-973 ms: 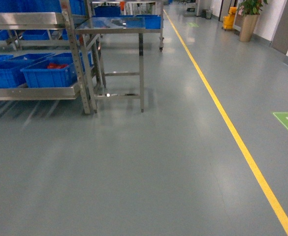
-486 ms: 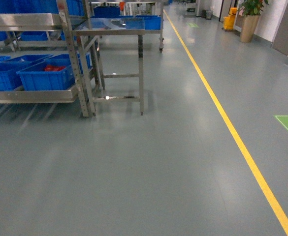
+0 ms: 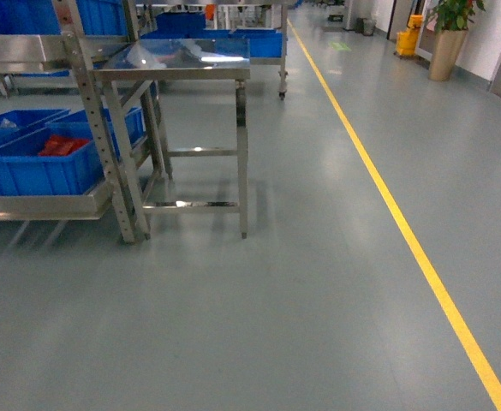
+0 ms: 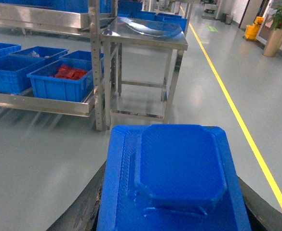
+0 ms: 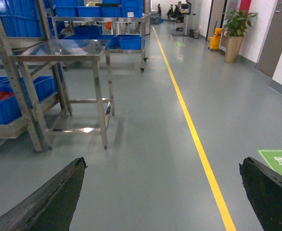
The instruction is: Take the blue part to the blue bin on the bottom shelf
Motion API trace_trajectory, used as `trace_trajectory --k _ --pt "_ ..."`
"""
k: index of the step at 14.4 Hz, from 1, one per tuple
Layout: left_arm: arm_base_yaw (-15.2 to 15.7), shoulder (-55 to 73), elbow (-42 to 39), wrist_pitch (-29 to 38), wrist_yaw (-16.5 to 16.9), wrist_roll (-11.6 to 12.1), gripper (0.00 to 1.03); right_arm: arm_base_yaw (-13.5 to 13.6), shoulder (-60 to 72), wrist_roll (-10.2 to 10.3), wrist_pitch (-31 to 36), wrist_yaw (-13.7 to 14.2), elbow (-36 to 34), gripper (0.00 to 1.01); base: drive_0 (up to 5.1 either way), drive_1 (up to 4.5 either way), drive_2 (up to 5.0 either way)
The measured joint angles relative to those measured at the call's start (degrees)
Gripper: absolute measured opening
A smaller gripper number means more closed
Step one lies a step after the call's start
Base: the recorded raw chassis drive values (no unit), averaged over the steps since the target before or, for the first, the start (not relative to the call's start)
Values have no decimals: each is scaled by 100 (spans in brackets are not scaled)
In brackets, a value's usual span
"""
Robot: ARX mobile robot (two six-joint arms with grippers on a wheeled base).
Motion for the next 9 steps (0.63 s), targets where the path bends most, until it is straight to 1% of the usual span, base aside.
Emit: trace_trajectory --k 9 --pt "-2 0 0 11 2 0 43 0 0 0 7 0 0 98 -9 416 -435"
